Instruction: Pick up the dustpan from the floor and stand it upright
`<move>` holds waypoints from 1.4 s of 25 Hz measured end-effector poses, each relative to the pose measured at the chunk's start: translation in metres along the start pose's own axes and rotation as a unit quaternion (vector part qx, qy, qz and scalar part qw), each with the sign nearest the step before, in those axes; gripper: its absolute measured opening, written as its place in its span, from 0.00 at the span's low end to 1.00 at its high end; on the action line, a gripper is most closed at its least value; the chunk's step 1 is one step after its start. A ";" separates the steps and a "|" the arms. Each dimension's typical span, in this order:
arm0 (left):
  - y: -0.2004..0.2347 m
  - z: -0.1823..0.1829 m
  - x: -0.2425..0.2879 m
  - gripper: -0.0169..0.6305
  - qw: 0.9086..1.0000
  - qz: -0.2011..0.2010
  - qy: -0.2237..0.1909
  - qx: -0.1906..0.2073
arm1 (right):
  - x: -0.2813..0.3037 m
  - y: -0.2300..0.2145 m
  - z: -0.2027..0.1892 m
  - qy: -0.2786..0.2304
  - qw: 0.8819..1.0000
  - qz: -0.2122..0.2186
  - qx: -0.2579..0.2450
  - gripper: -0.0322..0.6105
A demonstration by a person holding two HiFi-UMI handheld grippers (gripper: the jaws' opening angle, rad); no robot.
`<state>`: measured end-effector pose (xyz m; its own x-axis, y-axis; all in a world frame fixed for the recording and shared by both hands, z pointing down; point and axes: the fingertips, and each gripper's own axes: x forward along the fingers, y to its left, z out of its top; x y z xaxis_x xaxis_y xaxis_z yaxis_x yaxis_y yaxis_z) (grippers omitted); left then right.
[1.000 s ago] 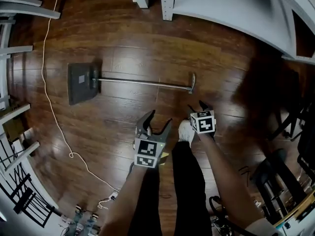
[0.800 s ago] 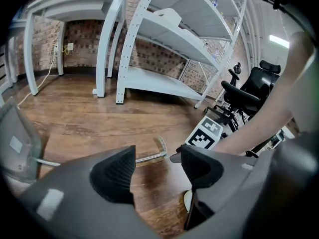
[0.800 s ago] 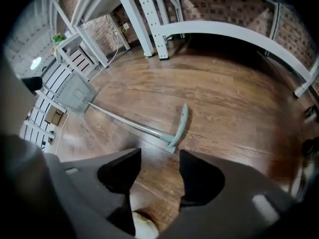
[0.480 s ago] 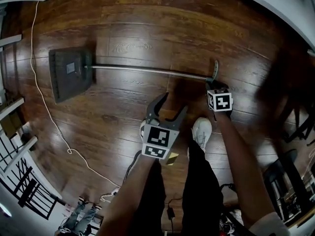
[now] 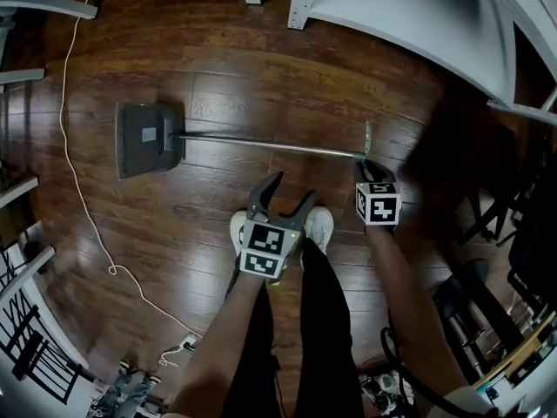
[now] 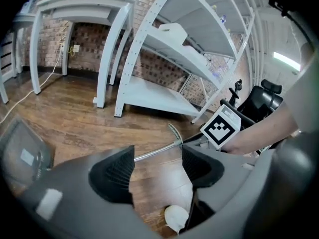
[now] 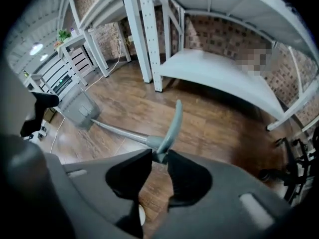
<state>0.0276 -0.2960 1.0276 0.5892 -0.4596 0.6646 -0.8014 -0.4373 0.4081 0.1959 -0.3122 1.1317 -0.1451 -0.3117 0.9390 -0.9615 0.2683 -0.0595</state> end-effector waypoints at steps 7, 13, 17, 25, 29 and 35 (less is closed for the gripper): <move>-0.069 0.101 -0.087 0.50 0.999 -0.011 -0.051 0.012 | -0.173 -0.019 0.061 -0.031 0.995 -0.083 -0.035 0.19; -0.093 0.148 -0.185 0.50 0.997 0.002 -0.074 0.002 | -0.290 -0.003 0.075 -0.018 0.984 -0.170 -0.059 0.19; -0.087 0.169 -0.245 0.50 0.995 0.021 -0.095 -0.008 | -0.332 0.029 0.083 -0.001 0.977 -0.196 -0.081 0.20; -0.052 0.183 -0.364 0.50 0.987 0.075 -0.134 -0.040 | -0.360 0.143 0.126 -0.005 0.965 -0.217 -0.150 0.20; -0.024 0.177 -0.424 0.50 0.980 0.111 -0.152 -0.067 | -0.365 0.210 0.155 -0.024 0.962 -0.200 -0.184 0.20; 0.005 0.165 -0.502 0.50 0.969 0.145 -0.184 -0.082 | -0.364 0.303 0.184 -0.044 0.953 -0.158 -0.254 0.20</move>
<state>-0.2554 -0.1950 0.5932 0.3089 -0.8028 0.5100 -0.9266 -0.1330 0.3518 -0.0857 -0.2850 0.7096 0.0935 -0.5193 0.8494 -0.7271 0.5472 0.4146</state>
